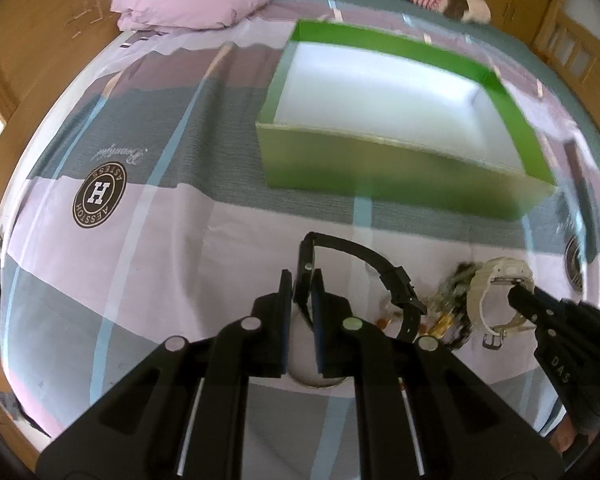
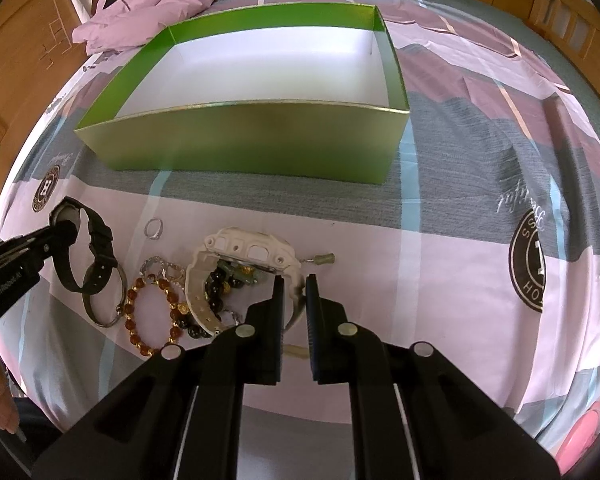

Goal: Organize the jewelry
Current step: 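Lift the black watch with the left tool while the right tool lifts the white watch, then lower both watches into the green box and open both tools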

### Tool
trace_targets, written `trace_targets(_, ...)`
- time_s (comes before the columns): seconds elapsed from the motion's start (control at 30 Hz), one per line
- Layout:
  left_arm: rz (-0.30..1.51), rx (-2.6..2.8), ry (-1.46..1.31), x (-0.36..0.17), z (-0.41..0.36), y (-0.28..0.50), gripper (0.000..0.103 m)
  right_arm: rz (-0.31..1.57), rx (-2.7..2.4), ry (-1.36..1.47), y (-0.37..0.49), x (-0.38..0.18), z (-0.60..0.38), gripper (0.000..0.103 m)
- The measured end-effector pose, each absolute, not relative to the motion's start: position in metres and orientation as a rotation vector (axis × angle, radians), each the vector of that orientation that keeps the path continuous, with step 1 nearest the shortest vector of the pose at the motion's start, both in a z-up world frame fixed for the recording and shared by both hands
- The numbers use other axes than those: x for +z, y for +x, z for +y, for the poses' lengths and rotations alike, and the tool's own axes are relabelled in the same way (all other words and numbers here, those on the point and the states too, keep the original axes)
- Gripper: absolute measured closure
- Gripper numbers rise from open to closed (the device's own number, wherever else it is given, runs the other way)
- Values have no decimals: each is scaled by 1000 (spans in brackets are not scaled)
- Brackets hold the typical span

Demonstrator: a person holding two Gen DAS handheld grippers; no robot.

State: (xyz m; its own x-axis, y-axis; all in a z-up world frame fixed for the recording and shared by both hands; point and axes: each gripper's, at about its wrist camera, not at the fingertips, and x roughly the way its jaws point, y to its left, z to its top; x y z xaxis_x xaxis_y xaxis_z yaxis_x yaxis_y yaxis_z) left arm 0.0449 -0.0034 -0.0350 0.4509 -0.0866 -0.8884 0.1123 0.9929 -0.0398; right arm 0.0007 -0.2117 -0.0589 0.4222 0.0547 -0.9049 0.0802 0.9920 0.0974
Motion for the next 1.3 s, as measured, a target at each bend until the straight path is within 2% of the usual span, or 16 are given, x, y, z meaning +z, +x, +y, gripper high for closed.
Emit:
trace_targets(0.23,902,-155,-41,18,3,45,94,965,-6,198,2,-6,-221,93)
trace_targets(0.43,812,-196,6,39,-9,86,94,827,-2,171,38,32,-227,93)
trace_targets(0.53,837,-214,-9,27,-19,115,94,782,5,142,58,19,-231,93)
trace_targets(0.73,875,-190,72,-10,-36,146,91,892,-38,172,99,-29,-247,93)
trace_targets(0.83,893,-174,79,-22,-33,148,80,900,-53,179,104,-32,-247,84)
trace_targets(0.9,884,-177,84,-19,-32,147,77,875,-55,195,101,-25,-247,56)
trace_targets(1.03,856,-173,96,-10,-30,139,76,835,-36,202,92,-8,-240,55)
trace_targets(1.17,847,-187,107,2,-27,118,64,824,-6,190,72,10,-232,55)
trace_targets(1.3,870,-188,156,5,-20,89,62,881,68,270,45,15,-229,55)
